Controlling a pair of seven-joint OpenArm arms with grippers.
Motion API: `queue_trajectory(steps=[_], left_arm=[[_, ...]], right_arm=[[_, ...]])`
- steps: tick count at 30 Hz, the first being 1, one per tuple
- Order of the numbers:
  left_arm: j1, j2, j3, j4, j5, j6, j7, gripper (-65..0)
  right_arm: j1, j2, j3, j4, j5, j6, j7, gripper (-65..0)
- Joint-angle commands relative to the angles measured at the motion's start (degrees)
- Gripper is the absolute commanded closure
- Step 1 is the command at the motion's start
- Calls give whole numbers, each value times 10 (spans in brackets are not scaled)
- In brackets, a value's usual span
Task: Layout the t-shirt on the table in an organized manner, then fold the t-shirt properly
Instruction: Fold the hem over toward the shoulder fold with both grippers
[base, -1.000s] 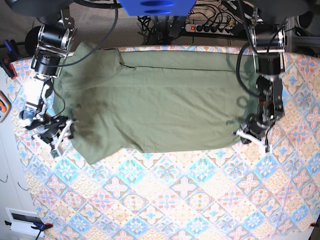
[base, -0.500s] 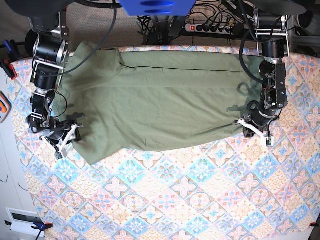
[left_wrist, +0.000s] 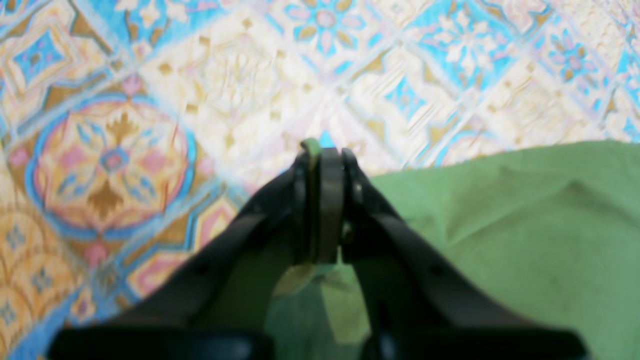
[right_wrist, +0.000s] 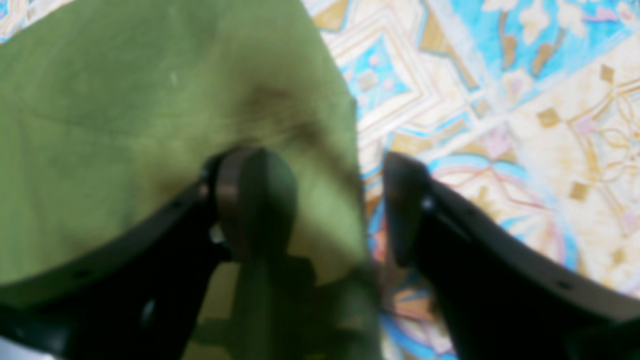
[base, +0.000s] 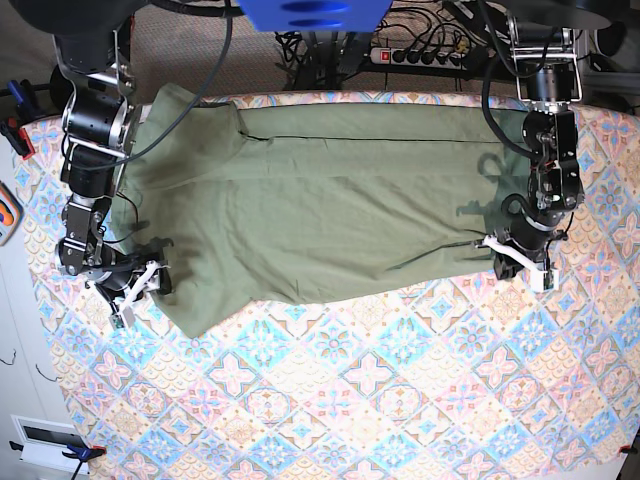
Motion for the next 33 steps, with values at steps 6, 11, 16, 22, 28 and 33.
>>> queue_trajectory(steps=[6,11,16,22,28,33], left_arm=[[-8,-7,-3,9,-4,-1,-10,0],[-8,-6,-3,9,-4,-1,-10,0],[-8,-6,-3,9,-5,-1,-10,0],[-8,-6,-3,9,-5,-1,-10,0],[-8,-7,-4,11,-5,-1,-11,0],[9,-6,-35,55,-4,-1,-11,0]], right_arm=[[19,10,0,4,7,1,11,-382],[19,10,-1,4,7,1,11,-380],[19,9,-33,-16,7,1,11,-237],[16,9,-21,-14,7,1,23,-60],[-7,9,28,63,9,1,-3,-56],[-45,9,65,171,9,1,-55,-56]])
